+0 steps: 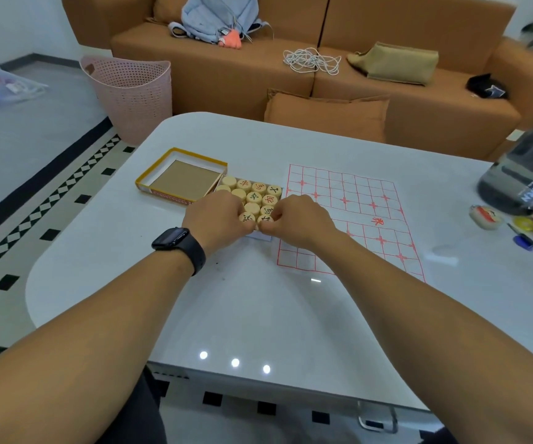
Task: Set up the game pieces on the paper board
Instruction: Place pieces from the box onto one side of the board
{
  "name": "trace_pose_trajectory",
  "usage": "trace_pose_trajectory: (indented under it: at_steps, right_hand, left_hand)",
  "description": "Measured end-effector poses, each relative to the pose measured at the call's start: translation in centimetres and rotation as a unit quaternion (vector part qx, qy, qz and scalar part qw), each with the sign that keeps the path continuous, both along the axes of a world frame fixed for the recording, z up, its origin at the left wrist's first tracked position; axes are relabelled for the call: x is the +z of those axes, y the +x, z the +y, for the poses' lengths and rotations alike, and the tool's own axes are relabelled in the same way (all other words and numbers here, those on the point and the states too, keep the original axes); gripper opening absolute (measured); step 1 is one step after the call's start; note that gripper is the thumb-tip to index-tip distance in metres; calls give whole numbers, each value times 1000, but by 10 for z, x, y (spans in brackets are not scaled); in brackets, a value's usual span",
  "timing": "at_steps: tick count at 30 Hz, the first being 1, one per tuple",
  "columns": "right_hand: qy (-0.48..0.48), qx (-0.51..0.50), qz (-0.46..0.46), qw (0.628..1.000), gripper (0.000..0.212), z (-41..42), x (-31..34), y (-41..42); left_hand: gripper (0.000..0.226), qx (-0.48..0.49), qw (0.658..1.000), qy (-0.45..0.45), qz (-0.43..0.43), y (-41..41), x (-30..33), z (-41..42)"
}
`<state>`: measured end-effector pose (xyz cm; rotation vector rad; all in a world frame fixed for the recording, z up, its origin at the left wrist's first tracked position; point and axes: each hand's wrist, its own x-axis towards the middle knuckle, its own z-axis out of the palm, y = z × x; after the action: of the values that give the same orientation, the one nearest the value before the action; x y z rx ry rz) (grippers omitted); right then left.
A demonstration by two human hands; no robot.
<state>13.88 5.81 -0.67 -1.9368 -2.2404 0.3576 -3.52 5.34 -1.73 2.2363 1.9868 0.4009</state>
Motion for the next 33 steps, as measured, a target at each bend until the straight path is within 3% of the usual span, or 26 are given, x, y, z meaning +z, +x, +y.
trace_pose_trajectory:
  at_steps: [6,11,17,21,27,33]
  right_hand:
    - [28,-12,68,997,39,-32,12,32]
    - [39,-12,31,999,36,-73,7,81]
    - [-49,-58,63,995,29,-88,-3,125]
    - [-38,-64,86,993,29,-80,-9,123]
    - [27,-22,42,999,38,-43,-18,86]
    - [35,10,-25,999,35,-23,-28,69]
  left_hand:
    - [34,-22,995,57,-74,4,18,-17]
    - [27,-71,994,14,-88,21,16,-43]
    - [28,-95,991,-31,-89,46,4,-64]
    - [31,-87,993,-30,-73,60,0,-67]
    - [29,-60,997,-38,-29,57,-4,-60]
    - [33,-42,997,-42,-39,47,-4,-50]
